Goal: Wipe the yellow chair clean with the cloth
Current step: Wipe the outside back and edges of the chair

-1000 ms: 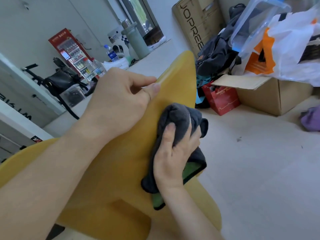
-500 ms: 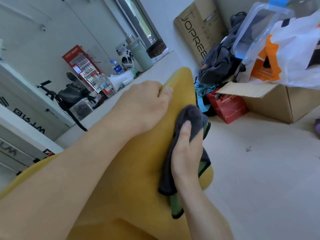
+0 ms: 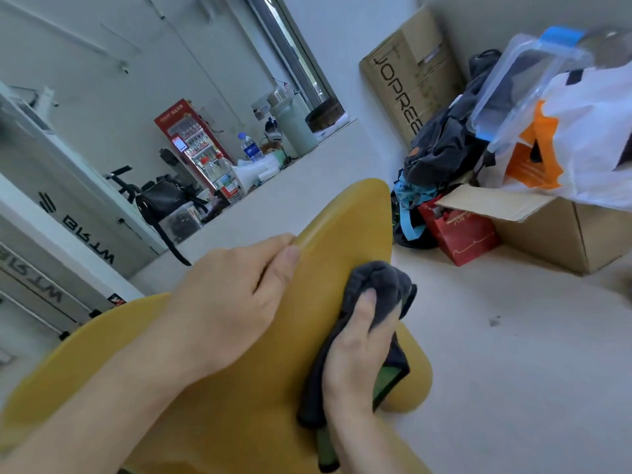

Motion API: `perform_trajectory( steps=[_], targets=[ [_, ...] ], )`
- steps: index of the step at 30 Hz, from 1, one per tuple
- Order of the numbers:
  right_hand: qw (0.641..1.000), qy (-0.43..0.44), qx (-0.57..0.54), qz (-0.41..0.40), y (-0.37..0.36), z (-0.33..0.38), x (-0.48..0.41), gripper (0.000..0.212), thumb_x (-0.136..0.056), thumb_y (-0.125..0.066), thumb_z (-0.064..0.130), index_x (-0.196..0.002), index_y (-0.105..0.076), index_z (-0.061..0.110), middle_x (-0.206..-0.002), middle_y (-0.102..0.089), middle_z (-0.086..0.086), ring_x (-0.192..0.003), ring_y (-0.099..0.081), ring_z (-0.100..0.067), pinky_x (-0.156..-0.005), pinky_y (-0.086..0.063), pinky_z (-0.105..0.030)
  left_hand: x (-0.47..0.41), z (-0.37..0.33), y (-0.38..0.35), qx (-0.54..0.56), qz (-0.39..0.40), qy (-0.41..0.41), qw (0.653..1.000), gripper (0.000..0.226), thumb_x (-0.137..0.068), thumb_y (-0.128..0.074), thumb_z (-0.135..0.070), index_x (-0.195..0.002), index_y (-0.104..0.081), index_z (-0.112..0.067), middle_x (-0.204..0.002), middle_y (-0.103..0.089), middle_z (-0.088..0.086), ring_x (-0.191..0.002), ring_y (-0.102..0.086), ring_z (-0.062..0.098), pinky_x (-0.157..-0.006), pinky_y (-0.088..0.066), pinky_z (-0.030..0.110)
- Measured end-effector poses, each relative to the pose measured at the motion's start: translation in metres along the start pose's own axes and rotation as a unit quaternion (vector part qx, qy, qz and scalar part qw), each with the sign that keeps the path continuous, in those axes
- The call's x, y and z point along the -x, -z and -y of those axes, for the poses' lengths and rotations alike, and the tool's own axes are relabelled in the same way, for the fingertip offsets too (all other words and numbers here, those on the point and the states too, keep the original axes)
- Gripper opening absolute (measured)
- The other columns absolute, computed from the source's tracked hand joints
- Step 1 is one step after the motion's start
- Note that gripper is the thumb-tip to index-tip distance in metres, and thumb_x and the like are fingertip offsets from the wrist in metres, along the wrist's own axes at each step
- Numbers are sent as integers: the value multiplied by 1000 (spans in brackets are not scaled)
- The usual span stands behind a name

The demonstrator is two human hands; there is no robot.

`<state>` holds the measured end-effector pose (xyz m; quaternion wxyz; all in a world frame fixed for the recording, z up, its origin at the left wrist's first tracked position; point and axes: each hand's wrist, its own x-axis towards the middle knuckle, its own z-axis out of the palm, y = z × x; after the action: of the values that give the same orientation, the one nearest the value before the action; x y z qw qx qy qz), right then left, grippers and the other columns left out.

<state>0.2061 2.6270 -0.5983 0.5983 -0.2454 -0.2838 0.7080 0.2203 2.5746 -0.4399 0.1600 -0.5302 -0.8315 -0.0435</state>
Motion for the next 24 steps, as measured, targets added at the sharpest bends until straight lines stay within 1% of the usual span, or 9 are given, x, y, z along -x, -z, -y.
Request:
perform_trajectory(
  steps=[3,6,8,11,16,19,21,22,24],
  targets=[
    [953,256,90,138,-19,62,-20,43,-89,-43,45,-127,-60,33,-140,-49,-7,-135,-41,-24,-109,-31,-51,8,5,4,-4,-33,2,999,43,-91,-28,-54,-79,-56,-24,-60,-58,-2,-55,-54,16,-51,-40,32],
    [904,336,161,211,-34,83,-76,28,-85,-45,41,-92,-71,32,-116,-63,-5,-117,-54,-25,-98,-40,-51,12,3,2,-12,-39,3,999,37,-92,-28,-55,-87,-57,-33,-64,-62,-5,-57,-58,12,-51,-42,26],
    [949,225,124,184,-34,75,-117,19,-90,-45,38,-85,-62,33,-102,-62,-3,-103,-56,-21,-89,-43,-40,13,-3,-1,-20,-36,13,999,44,-91,-22,-58,-112,-56,-39,-61,-63,-7,-57,-60,10,-56,-48,31],
    [991,-42,66,110,-14,28,-144,41,-101,-39,41,-132,-53,19,-123,-56,-1,-124,-49,-20,-94,-33,-25,11,-7,-4,-47,-54,16,997,51,-89,-13,-60,-117,-50,-37,-68,-67,-8,-66,-63,11,-67,-51,39],
    [935,-353,23,35,22,-68,-60,60,-97,-29,60,-139,-46,20,-138,-52,-4,-124,-49,-25,-104,-36,-36,1,-10,-5,-74,-41,17,996,50,-96,-17,-47,-111,-57,-22,-55,-53,-3,-53,-55,18,-61,-50,42],
    [926,-375,34,34,23,-74,-27,66,-96,-27,61,-145,-38,18,-142,-48,-4,-130,-47,-27,-106,-37,-36,-5,-9,-4,-85,-32,5,996,45,-97,-20,-44,-105,-58,-21,-56,-51,-3,-53,-54,18,-60,-49,42],
    [922,-385,2,26,16,-66,-22,93,-72,-30,89,-145,-34,31,-146,-44,5,-130,-46,-24,-111,-33,-42,-8,-6,-5,-87,-26,8,996,41,-100,-20,-43,-91,-55,-23,-59,-51,-2,-56,-53,20,-59,-48,41],
    [939,-345,1,7,11,-56,-21,97,-62,-30,94,-140,-37,37,-146,-44,7,-130,-44,-20,-112,-32,-44,-12,-5,-7,-87,-26,12,996,40,-101,-20,-43,-84,-51,-23,-61,-51,-1,-58,-52,22,-60,-47,41],
    [992,-122,42,-14,-6,-22,-8,65,-78,-29,76,-132,-40,40,-144,-43,6,-133,-40,-15,-115,-28,-39,-30,-7,-14,-98,-34,24,994,40,-101,-20,-41,-76,-45,-22,-68,-52,2,-66,-53,26,-64,-46,41]
  ],
)
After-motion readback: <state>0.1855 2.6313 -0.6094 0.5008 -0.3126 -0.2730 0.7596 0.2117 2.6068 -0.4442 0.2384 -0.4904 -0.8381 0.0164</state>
